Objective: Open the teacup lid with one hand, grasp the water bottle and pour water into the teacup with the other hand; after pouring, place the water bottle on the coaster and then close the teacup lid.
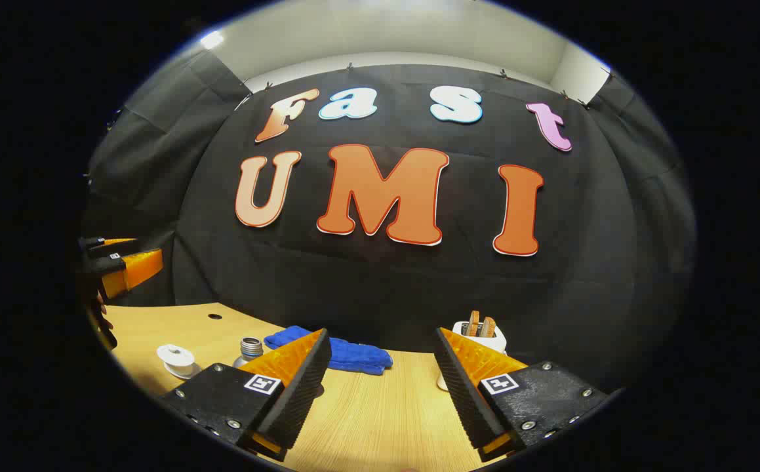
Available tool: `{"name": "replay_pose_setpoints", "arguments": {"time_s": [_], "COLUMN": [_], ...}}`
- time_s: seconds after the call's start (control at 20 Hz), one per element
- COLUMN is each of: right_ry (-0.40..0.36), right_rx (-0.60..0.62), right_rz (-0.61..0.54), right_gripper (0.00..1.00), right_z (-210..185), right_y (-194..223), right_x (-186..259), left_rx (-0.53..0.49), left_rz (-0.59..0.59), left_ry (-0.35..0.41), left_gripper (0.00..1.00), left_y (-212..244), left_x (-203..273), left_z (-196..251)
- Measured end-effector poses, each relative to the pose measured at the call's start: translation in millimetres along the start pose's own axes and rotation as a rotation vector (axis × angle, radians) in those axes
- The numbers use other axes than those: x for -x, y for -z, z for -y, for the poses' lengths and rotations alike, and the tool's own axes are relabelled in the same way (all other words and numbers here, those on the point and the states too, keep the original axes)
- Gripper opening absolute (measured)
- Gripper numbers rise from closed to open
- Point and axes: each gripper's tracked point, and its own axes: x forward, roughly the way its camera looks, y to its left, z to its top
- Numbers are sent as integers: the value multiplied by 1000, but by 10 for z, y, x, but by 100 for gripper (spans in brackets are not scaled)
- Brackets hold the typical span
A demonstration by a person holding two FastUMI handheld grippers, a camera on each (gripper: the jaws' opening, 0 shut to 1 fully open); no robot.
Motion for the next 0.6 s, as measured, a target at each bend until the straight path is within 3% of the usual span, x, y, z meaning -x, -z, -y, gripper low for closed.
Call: {"name": "replay_pose_setpoints", "arguments": {"time_s": [0.05,0.15,0.2,0.25,0.3,0.35,0.6], "right_ry": [-3,-10,-11,-11,-15,-21,-53], "right_rx": [-5,-3,0,2,3,3,-10], "right_rz": [5,9,14,18,21,23,36], "right_gripper": [96,95,95,95,95,95,96], "right_z": [6,-9,3,4,-15,-36,-177], "right_y": [-24,-49,-71,-99,-118,-139,-194], "right_x": [-2,4,13,16,20,24,34], "left_rx": [1,14,19,24,29,30,15], "left_rz": [1,-3,-3,-3,-1,0,28], "left_ry": [-1,-1,-5,-6,-10,-15,-45], "left_gripper": [92,97,92,97,92,100,96], "left_y": [7,4,-8,-9,-32,-59,-212], "left_x": [1,5,4,-1,1,14,43], "left_z": [-24,-24,-38,-48,-70,-136,-339]}}
